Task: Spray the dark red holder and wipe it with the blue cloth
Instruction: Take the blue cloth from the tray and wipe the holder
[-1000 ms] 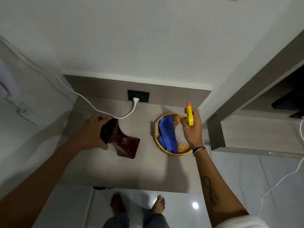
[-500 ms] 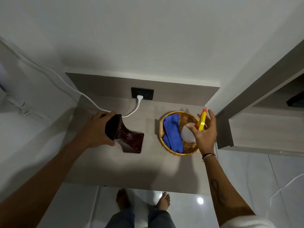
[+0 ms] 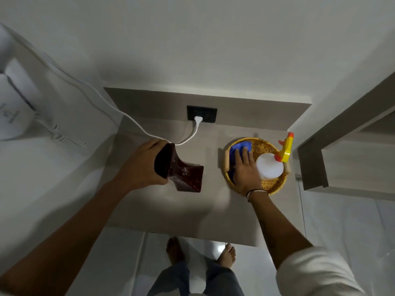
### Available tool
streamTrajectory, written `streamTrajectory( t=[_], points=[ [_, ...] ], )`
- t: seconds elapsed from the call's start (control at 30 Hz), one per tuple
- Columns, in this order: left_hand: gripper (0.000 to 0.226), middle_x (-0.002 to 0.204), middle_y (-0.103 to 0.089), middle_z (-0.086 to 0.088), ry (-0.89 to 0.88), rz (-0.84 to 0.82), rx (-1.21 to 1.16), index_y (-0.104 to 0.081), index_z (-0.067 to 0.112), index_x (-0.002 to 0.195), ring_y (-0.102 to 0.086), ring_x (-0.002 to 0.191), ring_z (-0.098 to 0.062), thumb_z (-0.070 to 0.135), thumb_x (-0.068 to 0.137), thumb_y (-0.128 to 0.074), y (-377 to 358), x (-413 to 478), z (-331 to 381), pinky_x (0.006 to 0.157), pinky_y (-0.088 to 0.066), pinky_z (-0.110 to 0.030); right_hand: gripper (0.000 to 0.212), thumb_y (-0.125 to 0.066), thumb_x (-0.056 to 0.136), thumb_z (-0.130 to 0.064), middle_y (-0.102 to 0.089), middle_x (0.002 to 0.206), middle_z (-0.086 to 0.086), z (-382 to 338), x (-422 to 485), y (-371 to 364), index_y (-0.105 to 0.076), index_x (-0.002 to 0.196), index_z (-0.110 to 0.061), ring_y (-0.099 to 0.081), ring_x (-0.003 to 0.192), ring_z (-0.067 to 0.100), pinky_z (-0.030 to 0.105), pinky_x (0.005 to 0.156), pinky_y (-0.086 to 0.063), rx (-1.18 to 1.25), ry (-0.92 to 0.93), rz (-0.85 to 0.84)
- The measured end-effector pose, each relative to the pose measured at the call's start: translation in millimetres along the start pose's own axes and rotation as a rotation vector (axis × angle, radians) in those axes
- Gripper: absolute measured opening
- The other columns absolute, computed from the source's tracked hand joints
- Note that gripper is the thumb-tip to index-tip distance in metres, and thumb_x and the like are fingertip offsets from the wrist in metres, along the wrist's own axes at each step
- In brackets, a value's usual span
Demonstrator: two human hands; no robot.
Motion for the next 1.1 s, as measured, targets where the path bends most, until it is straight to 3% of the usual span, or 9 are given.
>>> streamTrajectory(
  t=[0.13,0.33,0.53,0.63,0.77,0.87,0.97,1.03,1.1],
  points=[
    [0.109,0.147,-0.050,0.003,0.006,0.003,-0.022,-0.048,0.021,0.150,-0.050,0.130,-0.020,0.044,0.052,-0.091,-0.7,-1.1,-8.2,0.104,-0.038,-0.029,0.079,-0.051,0.109,-0.032,0.010,0.176,0.026,3.4,12.0,-18.3,-0.005,0.169,-0.011,0.000,0.161,0.055,0.061,0.132,-0.013,-0.053,-0.056,-0.058],
    [0.111,0.148,-0.050,0.001,0.031,0.036,-0.070,-0.046,0.023,0.152,-0.047,0.134,-0.019,0.042,0.053,-0.092,-1.3,-6.7,-23.8,0.106,-0.037,-0.030,0.081,-0.060,0.105,-0.011,0.012,0.177,0.020,9.7,15.8,-23.7,-0.010,0.169,-0.013,-0.006,0.163,0.049,0.057,0.130,-0.021,-0.018,-0.109,0.023],
    [0.116,0.144,-0.047,0.010,0.062,0.116,-0.175,-0.045,0.023,0.154,-0.046,0.128,-0.009,0.054,0.051,-0.088,-3.5,-24.1,-49.9,0.107,-0.041,-0.031,0.076,-0.066,0.092,0.012,-0.016,0.175,0.022,-1.3,4.1,5.0,-0.035,0.160,-0.003,-0.037,0.153,0.047,0.059,0.113,-0.050,0.133,-0.190,0.214],
    [0.113,0.142,-0.053,0.002,0.072,0.177,-0.194,-0.051,0.017,0.150,-0.052,0.130,-0.020,0.036,0.051,-0.100,-10.1,-30.5,-64.6,0.108,-0.041,-0.030,0.078,-0.063,0.091,0.017,-0.022,0.175,0.017,-24.8,-31.8,29.6,-0.037,0.161,-0.005,-0.035,0.157,0.041,0.054,0.119,-0.045,0.207,-0.235,0.455],
    [0.107,0.137,-0.048,0.009,0.019,0.196,-0.319,-0.054,0.017,0.147,-0.054,0.128,-0.018,0.031,0.050,-0.098,-17.8,-37.8,-75.4,0.105,-0.034,-0.007,0.075,-0.050,0.090,0.023,-0.029,0.174,0.014,-83.0,-94.7,35.1,-0.041,0.159,-0.003,-0.028,0.161,0.033,0.032,0.131,-0.024,0.468,-0.212,0.680],
    [0.106,0.139,-0.049,0.005,0.000,0.196,-0.414,-0.052,0.013,0.148,-0.053,0.128,-0.014,0.040,0.054,-0.090,-28.7,-47.1,-78.4,0.107,-0.036,-0.011,0.067,-0.047,0.092,0.017,-0.030,0.172,0.018,-142.7,-114.4,18.1,-0.043,0.157,0.000,-0.029,0.162,0.030,0.025,0.133,-0.020,0.672,-0.115,0.589],
    [0.106,0.142,-0.049,0.006,-0.005,0.210,-0.467,-0.048,0.015,0.150,-0.052,0.128,-0.004,0.050,0.057,-0.085,-43.6,-55.8,-87.3,0.108,-0.035,-0.010,0.066,-0.041,0.094,0.000,-0.026,0.175,0.013,-211.1,-110.8,-1.1,-0.040,0.159,-0.003,-0.026,0.163,0.028,0.034,0.134,-0.021,0.754,0.060,0.463],
    [0.099,0.142,-0.053,0.018,0.005,0.205,-0.479,-0.050,0.026,0.146,-0.052,0.131,0.001,0.051,0.058,-0.088,-52.3,-59.4,-98.0,0.107,-0.040,-0.015,0.074,-0.047,0.093,0.009,-0.020,0.177,0.005,-249.4,-104.0,-15.6,-0.033,0.164,-0.007,-0.017,0.166,0.027,0.039,0.135,-0.019,0.769,0.183,0.365],
    [0.091,0.138,-0.060,0.011,0.042,0.208,-0.470,-0.054,0.027,0.139,-0.059,0.129,-0.007,0.050,0.058,-0.090,-56.6,-63.4,-110.3,0.105,-0.047,-0.024,0.092,-0.062,0.087,0.018,-0.014,0.179,0.001,-263.7,-99.7,-29.4,-0.026,0.167,-0.011,-0.009,0.167,0.028,0.032,0.135,-0.013,0.644,0.266,0.315]
  ],
)
Point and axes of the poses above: each hand's wrist, its own x-axis towards the middle knuckle, its own y-axis out of the back of the hand, z = x × y, the point moved 8 cm from there along x, towards the middle knuckle
